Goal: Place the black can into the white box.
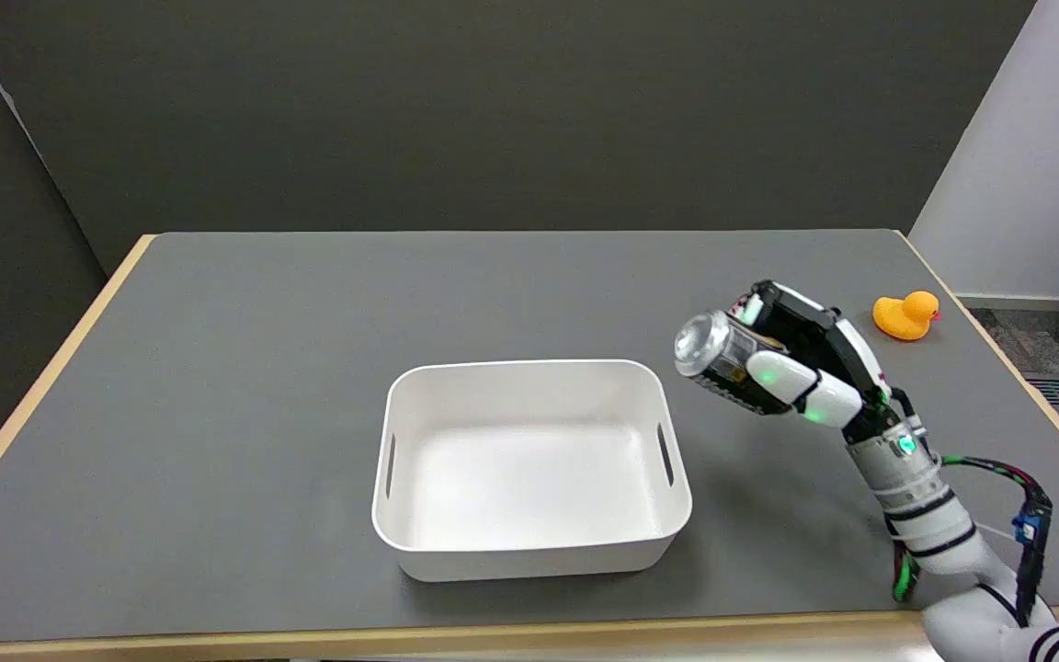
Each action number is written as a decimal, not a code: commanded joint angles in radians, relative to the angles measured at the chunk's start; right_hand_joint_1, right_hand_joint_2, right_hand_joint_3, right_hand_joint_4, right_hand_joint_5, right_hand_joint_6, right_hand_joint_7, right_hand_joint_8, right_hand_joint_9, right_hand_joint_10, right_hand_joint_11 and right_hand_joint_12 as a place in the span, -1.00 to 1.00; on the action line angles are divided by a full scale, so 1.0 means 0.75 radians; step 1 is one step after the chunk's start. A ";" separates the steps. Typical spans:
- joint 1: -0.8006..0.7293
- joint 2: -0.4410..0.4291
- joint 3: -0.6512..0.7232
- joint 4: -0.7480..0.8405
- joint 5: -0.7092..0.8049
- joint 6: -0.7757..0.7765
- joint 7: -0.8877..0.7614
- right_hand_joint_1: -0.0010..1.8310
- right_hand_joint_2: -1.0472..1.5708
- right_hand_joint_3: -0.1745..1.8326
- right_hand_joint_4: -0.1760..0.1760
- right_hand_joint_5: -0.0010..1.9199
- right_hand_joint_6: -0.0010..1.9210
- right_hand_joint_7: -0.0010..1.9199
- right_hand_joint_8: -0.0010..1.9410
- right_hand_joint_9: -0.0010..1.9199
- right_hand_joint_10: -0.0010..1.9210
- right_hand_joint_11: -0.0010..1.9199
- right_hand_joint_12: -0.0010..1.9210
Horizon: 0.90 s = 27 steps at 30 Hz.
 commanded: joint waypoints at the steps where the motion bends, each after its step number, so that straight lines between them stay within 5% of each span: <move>1: 0.035 0.020 -0.019 0.733 -0.107 -0.693 -0.498 0.25 0.65 -0.48 -0.14 -0.36 0.61 -0.16 0.48 -0.31 0.35 -0.80 0.77; 6: 0.221 -0.007 -0.181 0.777 -0.120 -0.969 -0.635 0.26 0.62 -0.44 -0.09 -0.32 0.58 -0.14 0.44 -0.30 0.35 -0.78 0.79; 15: 0.496 -0.120 -0.552 0.629 -0.121 -1.078 -0.637 0.26 0.62 -0.44 -0.09 -0.32 0.58 -0.14 0.44 -0.29 0.35 -0.79 0.79; 27: 0.126 -0.025 -0.312 0.948 -0.115 -1.072 -0.645 0.26 0.61 -0.44 -0.15 -0.32 0.57 -0.13 0.43 -0.28 0.36 -0.77 0.82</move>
